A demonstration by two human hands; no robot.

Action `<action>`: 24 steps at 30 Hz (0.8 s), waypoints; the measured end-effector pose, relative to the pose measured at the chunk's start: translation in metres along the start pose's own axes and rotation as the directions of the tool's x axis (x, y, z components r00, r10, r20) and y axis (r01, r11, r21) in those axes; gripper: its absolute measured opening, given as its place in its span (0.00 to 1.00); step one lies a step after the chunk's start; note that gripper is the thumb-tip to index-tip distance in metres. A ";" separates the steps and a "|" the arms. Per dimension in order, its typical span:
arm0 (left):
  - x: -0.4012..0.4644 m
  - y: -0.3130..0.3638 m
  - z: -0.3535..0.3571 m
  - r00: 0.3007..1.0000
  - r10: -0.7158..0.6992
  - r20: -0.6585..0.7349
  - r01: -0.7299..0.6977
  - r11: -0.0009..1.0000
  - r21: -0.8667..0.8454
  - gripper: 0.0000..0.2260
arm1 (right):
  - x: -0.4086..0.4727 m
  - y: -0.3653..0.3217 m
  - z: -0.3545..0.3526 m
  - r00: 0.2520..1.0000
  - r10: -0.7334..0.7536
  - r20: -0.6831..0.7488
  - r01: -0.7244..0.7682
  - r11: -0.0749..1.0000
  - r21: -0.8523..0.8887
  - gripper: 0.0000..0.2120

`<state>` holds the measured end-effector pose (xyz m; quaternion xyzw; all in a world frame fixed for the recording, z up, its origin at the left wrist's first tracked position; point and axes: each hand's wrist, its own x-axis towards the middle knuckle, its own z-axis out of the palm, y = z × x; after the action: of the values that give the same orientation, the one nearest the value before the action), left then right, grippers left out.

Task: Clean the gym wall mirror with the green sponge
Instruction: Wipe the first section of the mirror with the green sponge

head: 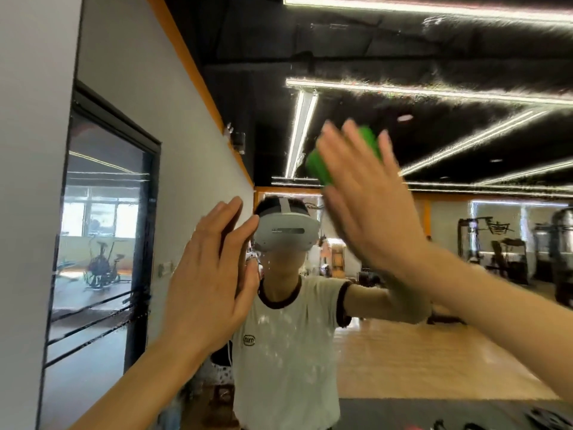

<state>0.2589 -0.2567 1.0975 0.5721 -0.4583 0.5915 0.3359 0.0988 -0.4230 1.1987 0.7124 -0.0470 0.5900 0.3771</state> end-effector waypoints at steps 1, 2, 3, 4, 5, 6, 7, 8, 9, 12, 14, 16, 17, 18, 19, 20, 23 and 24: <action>0.000 0.000 0.000 1.000 -0.003 0.000 0.003 1.000 -0.003 0.22 | -0.026 -0.014 0.001 0.991 -0.128 0.043 0.129 0.992 -0.008 0.27; 0.000 0.000 0.000 1.000 -0.003 0.000 0.003 1.000 -0.006 0.22 | -0.053 -0.025 0.000 0.961 -0.262 0.086 0.262 0.965 0.007 0.27; 0.000 0.000 0.000 1.000 0.000 0.001 0.000 1.000 -0.007 0.22 | -0.075 -0.030 -0.003 0.918 -0.380 0.116 0.380 0.925 0.027 0.25; 0.000 0.000 0.000 1.000 0.005 0.005 -0.005 1.000 -0.007 0.23 | -0.086 -0.027 -0.006 0.870 -0.475 0.132 0.474 0.880 0.039 0.24; 0.000 0.000 -0.001 1.000 0.006 0.010 -0.006 1.000 -0.006 0.23 | -0.084 -0.018 -0.008 0.830 -0.536 0.153 0.536 0.843 0.050 0.23; 0.000 0.000 -0.001 1.000 0.000 0.018 0.000 1.000 -0.003 0.23 | -0.073 -0.008 -0.009 0.819 -0.547 0.170 0.548 0.835 0.050 0.23; -0.001 0.000 -0.002 1.000 -0.010 0.025 0.010 1.000 0.001 0.23 | -0.053 0.002 -0.007 0.847 -0.507 0.161 0.507 0.861 0.042 0.24; -0.001 0.000 -0.003 0.999 -0.019 0.030 0.019 1.000 0.007 0.23 | -0.029 0.012 -0.006 0.903 -0.407 0.133 0.407 0.913 0.030 0.25; 0.000 0.001 -0.004 0.999 -0.025 0.030 0.024 1.000 0.012 0.23 | -0.001 0.024 -0.006 0.959 -0.267 0.094 0.266 0.964 0.029 0.26; 0.001 0.001 -0.004 1.000 -0.016 0.023 0.016 1.000 0.010 0.23 | 0.056 0.033 -0.009 0.993 0.119 -0.022 -0.117 0.991 0.061 0.26; 0.001 0.001 -0.003 1.000 -0.009 0.018 0.009 1.000 0.001 0.23 | 0.044 0.010 -0.005 0.988 0.148 -0.040 -0.146 0.989 0.037 0.26; 0.001 0.002 -0.003 1.000 -0.010 0.008 0.010 1.000 -0.010 0.23 | -0.006 -0.021 -0.001 0.997 -0.070 0.023 0.071 0.997 -0.015 0.28; 0.001 0.002 -0.003 1.000 -0.009 0.003 0.009 1.000 -0.016 0.23 | -0.036 -0.033 -0.002 0.974 -0.214 0.071 0.217 0.976 -0.030 0.28; 0.001 0.002 -0.002 1.000 -0.005 -0.002 0.005 1.000 -0.020 0.23 | -0.062 -0.039 -0.004 0.932 -0.344 0.117 0.350 0.936 -0.040 0.28; 0.001 0.002 -0.001 1.000 0.001 -0.005 -0.001 1.000 -0.021 0.23 | -0.076 -0.038 -0.006 0.883 -0.446 0.147 0.456 0.889 -0.042 0.28; 0.001 0.001 0.000 1.000 0.006 -0.006 -0.006 1.000 -0.021 0.22 | -0.076 -0.030 -0.007 0.843 -0.511 0.168 0.522 0.853 -0.028 0.28; 0.001 -0.002 0.001 1.000 0.008 0.001 -0.008 1.000 -0.029 0.23 | -0.022 -0.008 -0.007 0.908 -0.387 0.159 0.390 0.921 0.013 0.27; 0.001 -0.003 0.000 1.000 0.010 0.000 -0.010 0.999 -0.033 0.23 | 0.005 -0.001 -0.007 0.961 -0.248 0.121 0.246 0.969 0.032 0.27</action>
<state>0.2615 -0.2562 1.0989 0.5642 -0.4708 0.5855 0.3424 0.0949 -0.4163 1.2030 0.7512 0.0239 0.4931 0.4382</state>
